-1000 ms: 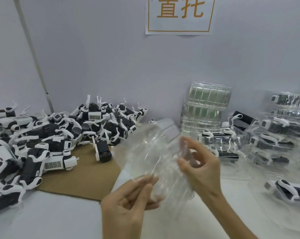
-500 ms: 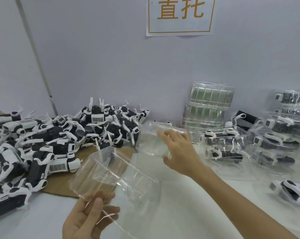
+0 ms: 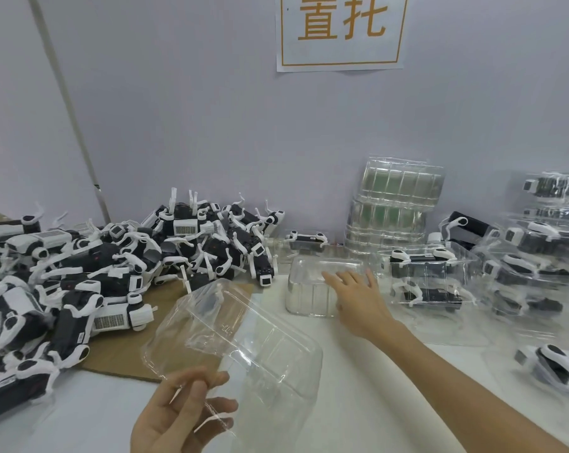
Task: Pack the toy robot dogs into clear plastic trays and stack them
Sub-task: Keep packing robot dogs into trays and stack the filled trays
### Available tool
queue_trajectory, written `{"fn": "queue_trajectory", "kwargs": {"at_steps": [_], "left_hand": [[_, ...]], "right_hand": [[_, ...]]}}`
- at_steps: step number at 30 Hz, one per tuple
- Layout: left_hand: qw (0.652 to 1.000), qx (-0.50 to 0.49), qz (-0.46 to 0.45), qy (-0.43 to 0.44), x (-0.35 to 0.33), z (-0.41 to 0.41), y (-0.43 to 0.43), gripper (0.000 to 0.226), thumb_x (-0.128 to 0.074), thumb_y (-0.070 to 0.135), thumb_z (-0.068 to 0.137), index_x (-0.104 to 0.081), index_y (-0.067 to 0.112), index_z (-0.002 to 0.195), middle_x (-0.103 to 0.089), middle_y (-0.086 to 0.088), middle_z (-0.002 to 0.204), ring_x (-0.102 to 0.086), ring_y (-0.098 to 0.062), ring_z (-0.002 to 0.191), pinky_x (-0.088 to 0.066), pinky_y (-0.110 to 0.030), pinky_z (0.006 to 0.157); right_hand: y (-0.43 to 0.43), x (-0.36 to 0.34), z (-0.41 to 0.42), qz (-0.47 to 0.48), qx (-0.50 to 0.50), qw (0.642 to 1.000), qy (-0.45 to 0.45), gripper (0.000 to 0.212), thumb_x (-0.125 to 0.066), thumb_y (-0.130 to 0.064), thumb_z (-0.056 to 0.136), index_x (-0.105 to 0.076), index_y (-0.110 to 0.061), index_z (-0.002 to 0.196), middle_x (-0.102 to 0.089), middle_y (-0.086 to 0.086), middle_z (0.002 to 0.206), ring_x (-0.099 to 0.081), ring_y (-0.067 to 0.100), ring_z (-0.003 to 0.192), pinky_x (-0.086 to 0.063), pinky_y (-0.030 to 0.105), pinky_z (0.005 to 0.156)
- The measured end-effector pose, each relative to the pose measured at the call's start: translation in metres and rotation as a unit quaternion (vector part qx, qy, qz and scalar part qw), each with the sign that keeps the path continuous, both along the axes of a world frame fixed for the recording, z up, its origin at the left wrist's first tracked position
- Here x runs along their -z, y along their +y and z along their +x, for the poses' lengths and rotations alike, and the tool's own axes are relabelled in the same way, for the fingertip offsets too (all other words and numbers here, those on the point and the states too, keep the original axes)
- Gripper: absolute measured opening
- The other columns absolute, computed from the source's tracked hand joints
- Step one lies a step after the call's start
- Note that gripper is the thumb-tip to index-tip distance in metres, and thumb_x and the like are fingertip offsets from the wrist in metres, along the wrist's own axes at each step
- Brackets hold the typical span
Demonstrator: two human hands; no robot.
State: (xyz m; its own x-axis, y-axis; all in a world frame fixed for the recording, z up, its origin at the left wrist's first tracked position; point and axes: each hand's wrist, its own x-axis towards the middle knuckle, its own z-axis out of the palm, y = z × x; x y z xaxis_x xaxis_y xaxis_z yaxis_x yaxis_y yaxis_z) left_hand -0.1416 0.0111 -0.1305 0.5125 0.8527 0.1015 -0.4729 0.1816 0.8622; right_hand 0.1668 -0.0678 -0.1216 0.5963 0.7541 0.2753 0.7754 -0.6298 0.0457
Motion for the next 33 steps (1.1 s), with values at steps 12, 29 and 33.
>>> {"fn": "queue_trajectory", "kwargs": {"at_steps": [12, 29, 33], "left_hand": [[0.999, 0.025, 0.027, -0.029, -0.004, 0.030, -0.003, 0.015, -0.060, -0.002, 0.071, -0.071, 0.000, 0.080, -0.073, -0.026, 0.080, -0.068, -0.031, 0.050, -0.056, -0.029, 0.046], [0.829, -0.130, 0.389, 0.379, -0.004, 0.062, 0.098, 0.038, -0.072, 0.022, 0.086, -0.063, 0.038, 0.120, -0.067, 0.017, 0.110, -0.058, 0.002, 0.095, -0.043, -0.021, 0.079], [0.724, -0.056, 0.452, 0.519, -0.002, 0.089, 0.133, 0.057, -0.068, 0.037, 0.087, -0.045, 0.043, 0.139, -0.064, 0.006, 0.126, -0.060, -0.020, 0.111, -0.049, -0.036, 0.085]], "right_hand": [[-0.067, -0.053, -0.122, 0.265, -0.312, 0.863, 0.296, 0.027, -0.063, -0.053, 0.089, -0.063, -0.043, 0.114, -0.071, -0.015, 0.093, -0.067, 0.011, 0.091, -0.046, 0.016, 0.083], [-0.118, -0.011, -0.073, 0.241, -0.207, 0.942, 0.105, 0.028, -0.075, -0.016, 0.082, -0.071, -0.040, 0.094, -0.067, -0.025, 0.089, -0.059, -0.001, 0.093, -0.030, 0.023, 0.099], [-0.119, -0.012, -0.080, 0.230, -0.214, 0.939, 0.142, 0.005, -0.064, -0.042, 0.084, -0.067, -0.038, 0.082, -0.066, -0.026, 0.090, -0.059, 0.000, 0.096, -0.029, 0.020, 0.097]]}}
